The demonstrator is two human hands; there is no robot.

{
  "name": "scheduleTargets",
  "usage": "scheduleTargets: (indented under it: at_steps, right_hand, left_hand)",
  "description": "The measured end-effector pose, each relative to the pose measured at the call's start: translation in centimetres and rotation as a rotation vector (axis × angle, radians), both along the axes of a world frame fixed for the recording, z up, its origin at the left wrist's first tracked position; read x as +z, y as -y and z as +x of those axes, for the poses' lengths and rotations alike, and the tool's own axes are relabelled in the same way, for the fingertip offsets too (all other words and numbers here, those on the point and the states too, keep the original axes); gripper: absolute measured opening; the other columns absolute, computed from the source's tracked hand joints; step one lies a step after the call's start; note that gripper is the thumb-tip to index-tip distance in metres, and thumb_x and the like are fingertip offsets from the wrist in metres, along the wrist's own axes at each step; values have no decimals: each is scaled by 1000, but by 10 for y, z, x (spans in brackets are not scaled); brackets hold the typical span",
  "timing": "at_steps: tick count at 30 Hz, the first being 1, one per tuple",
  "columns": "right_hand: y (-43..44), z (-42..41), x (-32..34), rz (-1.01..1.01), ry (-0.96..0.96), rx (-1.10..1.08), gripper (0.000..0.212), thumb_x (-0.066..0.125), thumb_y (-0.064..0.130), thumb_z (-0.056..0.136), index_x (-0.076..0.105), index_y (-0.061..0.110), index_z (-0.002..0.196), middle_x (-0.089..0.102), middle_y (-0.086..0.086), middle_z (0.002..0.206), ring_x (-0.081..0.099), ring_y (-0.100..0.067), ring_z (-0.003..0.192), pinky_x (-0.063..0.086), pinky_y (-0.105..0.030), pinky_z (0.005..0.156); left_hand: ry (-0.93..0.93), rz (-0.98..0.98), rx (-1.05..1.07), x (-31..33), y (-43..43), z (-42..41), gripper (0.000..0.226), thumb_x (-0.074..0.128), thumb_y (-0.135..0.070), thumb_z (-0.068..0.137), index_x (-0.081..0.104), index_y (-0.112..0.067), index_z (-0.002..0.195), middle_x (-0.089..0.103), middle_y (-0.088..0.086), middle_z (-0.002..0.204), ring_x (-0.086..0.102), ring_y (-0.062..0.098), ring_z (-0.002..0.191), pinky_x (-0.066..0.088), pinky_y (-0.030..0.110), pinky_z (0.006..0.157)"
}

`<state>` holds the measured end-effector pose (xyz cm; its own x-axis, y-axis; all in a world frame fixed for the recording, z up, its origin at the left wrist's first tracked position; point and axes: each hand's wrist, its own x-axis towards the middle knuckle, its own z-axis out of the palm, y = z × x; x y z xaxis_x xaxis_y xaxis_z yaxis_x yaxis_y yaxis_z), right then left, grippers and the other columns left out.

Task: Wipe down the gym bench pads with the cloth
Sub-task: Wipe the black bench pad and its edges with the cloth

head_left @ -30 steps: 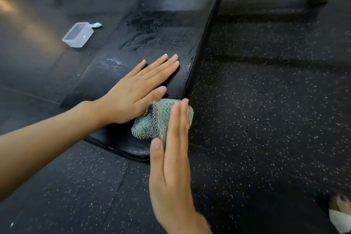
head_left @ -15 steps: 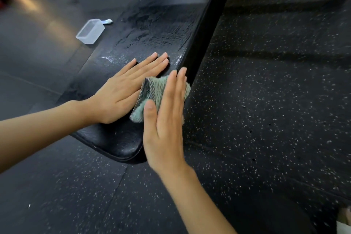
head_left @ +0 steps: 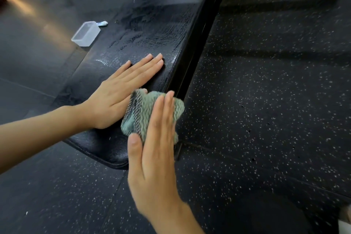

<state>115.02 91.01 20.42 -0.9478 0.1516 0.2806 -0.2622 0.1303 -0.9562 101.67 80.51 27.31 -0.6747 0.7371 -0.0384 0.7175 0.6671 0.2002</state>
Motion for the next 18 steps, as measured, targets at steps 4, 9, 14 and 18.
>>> scheduleTargets:
  at_steps: [4,9,14,18]
  right_hand:
    - [2,-5,-3,84,-9,-53,64,16,41,105,-1,7,156,-12,-4,165,-9,-18,152,-7,-37,122]
    - [-11,-47,0,-12,-7,-78,65,20,40,104,0,7,156,-10,-4,165,-10,-14,152,-7,-38,123]
    - [-27,-89,1,-65,6,-114,65,23,35,103,4,5,156,-6,-7,166,-8,-13,152,-2,-36,124]
    - [-28,-78,2,-70,-13,-72,64,26,32,103,4,4,156,-7,-6,166,-10,-13,152,3,-41,124]
  left_hand:
    - [0,-3,9,-1,0,0,56,22,-34,103,15,-21,157,10,-10,165,6,14,153,4,44,123]
    - [21,14,11,0,-2,-1,57,18,-40,104,15,-21,158,11,-10,165,8,15,153,6,46,123]
    - [-24,-14,-32,-3,3,-5,55,14,-48,106,11,-26,157,6,-16,164,9,16,153,5,45,123]
    - [-26,3,-36,1,-3,-4,55,13,-48,106,9,-27,157,5,-17,164,8,15,153,5,45,123]
